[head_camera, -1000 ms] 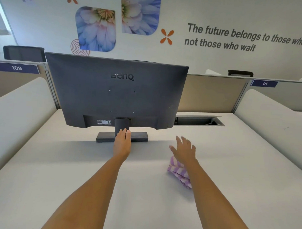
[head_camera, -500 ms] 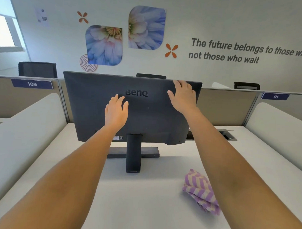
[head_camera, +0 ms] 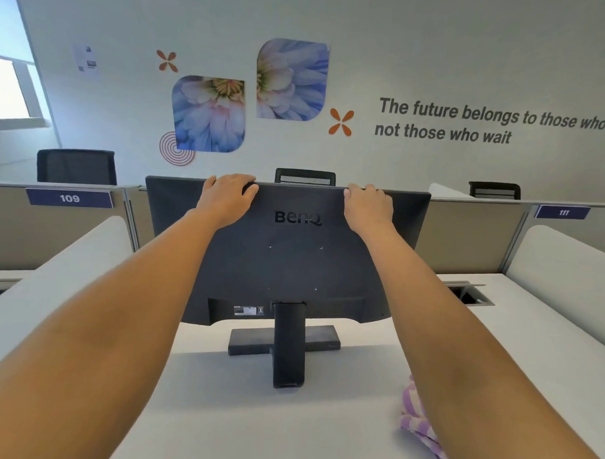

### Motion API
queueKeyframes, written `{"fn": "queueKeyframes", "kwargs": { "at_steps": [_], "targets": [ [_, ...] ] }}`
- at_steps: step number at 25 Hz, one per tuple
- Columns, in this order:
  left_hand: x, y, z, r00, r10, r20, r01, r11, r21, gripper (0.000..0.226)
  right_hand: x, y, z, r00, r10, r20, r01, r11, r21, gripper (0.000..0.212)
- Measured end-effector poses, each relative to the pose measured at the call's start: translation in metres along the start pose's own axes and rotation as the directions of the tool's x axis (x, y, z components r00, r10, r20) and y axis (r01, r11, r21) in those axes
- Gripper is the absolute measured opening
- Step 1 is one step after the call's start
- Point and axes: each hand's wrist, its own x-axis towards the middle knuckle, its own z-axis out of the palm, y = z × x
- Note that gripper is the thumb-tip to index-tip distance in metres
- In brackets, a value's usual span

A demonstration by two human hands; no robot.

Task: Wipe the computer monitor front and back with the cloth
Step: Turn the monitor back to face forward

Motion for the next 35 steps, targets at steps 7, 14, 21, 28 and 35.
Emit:
{"fn": "queueKeyframes", "kwargs": {
  "at_steps": [7, 14, 21, 28, 35],
  "targets": [
    [0.003, 0.01, -0.006, 0.979, 0.092, -0.182, -0.08, 0.994, 0.075, 0.035, 0.007, -0.013, 0.02, 0.991, 0.11, -0.071, -0.102, 0.988, 0.114, 0.051],
    [0.008, 0.02, -0.046, 0.969, 0.23, 0.093, -0.248, 0.892, 0.379, 0.034, 0.022, -0.016, 0.024, 0.994, 0.08, -0.068, -0.057, 0.954, 0.293, 0.044],
    [0.002, 0.03, -0.083, 0.925, 0.177, 0.336, -0.302, 0.879, 0.37, 0.031, 0.036, -0.032, 0.02, 0.999, 0.041, 0.03, -0.049, 0.896, 0.441, 0.047],
    [0.003, 0.034, -0.101, 0.857, 0.089, 0.508, -0.193, 0.969, 0.156, 0.025, 0.054, -0.057, 0.021, 0.99, 0.018, 0.139, -0.094, 0.818, 0.567, 0.042],
    [0.0, 0.028, -0.1, 0.821, 0.139, 0.553, -0.115, 0.99, -0.079, 0.022, 0.07, -0.069, 0.021, 0.967, -0.023, 0.255, -0.151, 0.752, 0.642, 0.037]
  ]
}}
